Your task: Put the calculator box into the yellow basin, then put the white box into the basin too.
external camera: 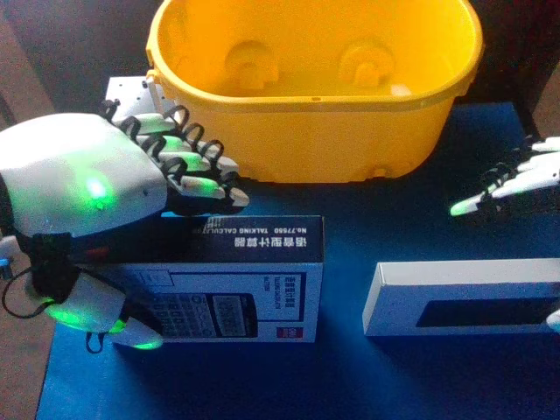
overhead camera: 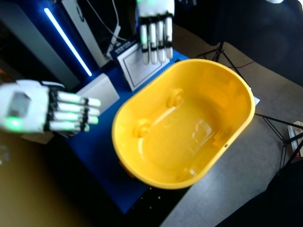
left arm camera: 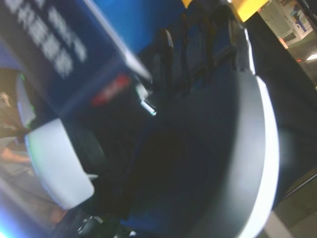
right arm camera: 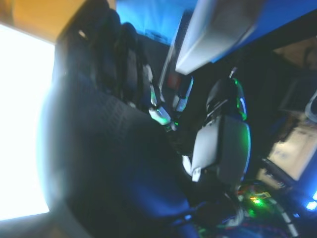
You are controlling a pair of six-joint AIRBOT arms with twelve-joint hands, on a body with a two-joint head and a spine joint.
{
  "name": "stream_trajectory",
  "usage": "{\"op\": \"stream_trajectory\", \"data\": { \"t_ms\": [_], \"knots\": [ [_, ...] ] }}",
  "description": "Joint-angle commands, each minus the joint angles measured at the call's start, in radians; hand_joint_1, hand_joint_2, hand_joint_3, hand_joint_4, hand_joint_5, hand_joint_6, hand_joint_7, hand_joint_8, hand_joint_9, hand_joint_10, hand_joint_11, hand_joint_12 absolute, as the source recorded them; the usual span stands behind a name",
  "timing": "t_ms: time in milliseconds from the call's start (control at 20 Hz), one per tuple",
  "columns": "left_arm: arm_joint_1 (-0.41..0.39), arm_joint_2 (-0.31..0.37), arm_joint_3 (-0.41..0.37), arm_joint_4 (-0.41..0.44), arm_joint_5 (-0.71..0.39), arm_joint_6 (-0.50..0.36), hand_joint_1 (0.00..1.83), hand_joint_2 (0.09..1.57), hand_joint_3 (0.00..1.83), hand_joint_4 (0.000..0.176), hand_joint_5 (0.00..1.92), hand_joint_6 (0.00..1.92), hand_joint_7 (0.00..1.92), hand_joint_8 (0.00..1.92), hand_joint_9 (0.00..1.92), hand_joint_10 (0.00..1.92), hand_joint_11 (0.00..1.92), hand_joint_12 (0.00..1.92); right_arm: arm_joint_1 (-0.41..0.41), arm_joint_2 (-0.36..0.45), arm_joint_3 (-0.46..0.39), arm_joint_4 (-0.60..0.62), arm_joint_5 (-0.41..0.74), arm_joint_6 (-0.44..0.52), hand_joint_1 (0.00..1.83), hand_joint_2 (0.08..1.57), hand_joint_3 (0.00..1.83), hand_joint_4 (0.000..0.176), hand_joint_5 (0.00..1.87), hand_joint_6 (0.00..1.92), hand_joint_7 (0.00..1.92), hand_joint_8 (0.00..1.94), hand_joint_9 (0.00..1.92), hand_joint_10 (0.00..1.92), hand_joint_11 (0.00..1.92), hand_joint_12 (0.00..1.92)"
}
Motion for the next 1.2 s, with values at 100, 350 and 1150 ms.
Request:
{"op": "stream_trajectory", "data": {
  "t_ms": [100, 350, 1150],
  "knots": [
    [0.007, -0.005, 0.006, -0.019, -0.112, 0.005, 0.69, 0.83, 0.0, 0.0, 0.34, 0.0, 0.22, 0.0, 0.17, 0.0, 0.0, 0.86, -0.001, -0.022, 0.018, 0.051, 0.078, -0.014, 0.97, 0.97, 0.0, 0.0, 0.35, 0.0, 0.39, 0.01, 0.22, 0.37, 0.0, 1.19],
    [0.043, -0.034, 0.027, -0.062, -0.121, 0.013, 0.71, 0.84, 0.0, 0.0, 0.38, 0.01, 0.3, 0.01, 0.25, 0.03, 0.0, 1.0, -0.112, -0.086, 0.05, 0.178, 0.138, -0.1, 0.94, 0.98, 0.0, 0.0, 0.33, 0.01, 0.36, 0.01, 0.22, 0.3, 0.0, 1.13],
    [0.074, -0.044, 0.073, -0.147, -0.255, 0.022, 1.37, 1.17, 0.0, 0.0, 0.76, 1.05, 0.88, 1.21, 0.86, 1.42, 0.75, 1.65, -0.162, -0.091, 0.065, 0.343, 0.296, -0.191, 1.36, 1.21, 0.0, 0.0, 0.71, 1.11, 0.74, 1.38, 0.83, 1.55, 0.89, 1.73]
  ]
}}
